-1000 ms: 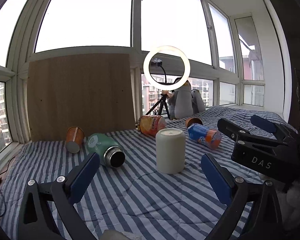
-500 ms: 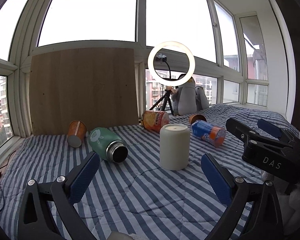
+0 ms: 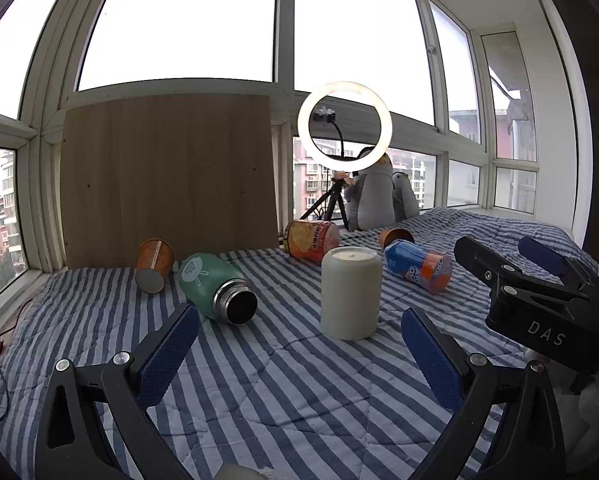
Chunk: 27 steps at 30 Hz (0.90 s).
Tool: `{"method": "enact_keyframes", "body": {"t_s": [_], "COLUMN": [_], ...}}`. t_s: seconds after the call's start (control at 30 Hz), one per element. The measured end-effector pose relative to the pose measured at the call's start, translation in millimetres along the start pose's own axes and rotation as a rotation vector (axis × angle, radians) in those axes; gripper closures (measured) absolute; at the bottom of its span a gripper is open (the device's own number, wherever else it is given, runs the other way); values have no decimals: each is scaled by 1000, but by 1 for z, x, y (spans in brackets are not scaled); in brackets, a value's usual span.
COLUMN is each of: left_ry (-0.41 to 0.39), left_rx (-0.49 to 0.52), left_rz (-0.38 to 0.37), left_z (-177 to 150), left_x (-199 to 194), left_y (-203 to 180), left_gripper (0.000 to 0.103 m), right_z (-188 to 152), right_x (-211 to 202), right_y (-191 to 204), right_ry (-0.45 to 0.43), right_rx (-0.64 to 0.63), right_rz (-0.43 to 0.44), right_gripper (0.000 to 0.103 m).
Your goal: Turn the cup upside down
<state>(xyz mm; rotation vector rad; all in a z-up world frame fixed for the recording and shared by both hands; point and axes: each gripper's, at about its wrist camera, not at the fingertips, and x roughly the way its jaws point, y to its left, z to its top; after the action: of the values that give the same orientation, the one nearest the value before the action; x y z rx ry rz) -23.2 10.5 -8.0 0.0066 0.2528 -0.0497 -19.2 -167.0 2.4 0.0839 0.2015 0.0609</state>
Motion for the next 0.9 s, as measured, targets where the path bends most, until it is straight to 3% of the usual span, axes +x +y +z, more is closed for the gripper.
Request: {"method": "enact_keyframes", "body": {"t_s": [0.9], "left_ry": [4], "left_rx": [1], "left_rz": [1], "left_z": [-1], "left_x": [0], "left_y": [-1], "left_gripper": [0], "right_z": [0], "right_x": [2], "right_y": [2], "right_ry": [6], "right_rx": [-5], "right_rz": [3], "right_gripper": [2]}}
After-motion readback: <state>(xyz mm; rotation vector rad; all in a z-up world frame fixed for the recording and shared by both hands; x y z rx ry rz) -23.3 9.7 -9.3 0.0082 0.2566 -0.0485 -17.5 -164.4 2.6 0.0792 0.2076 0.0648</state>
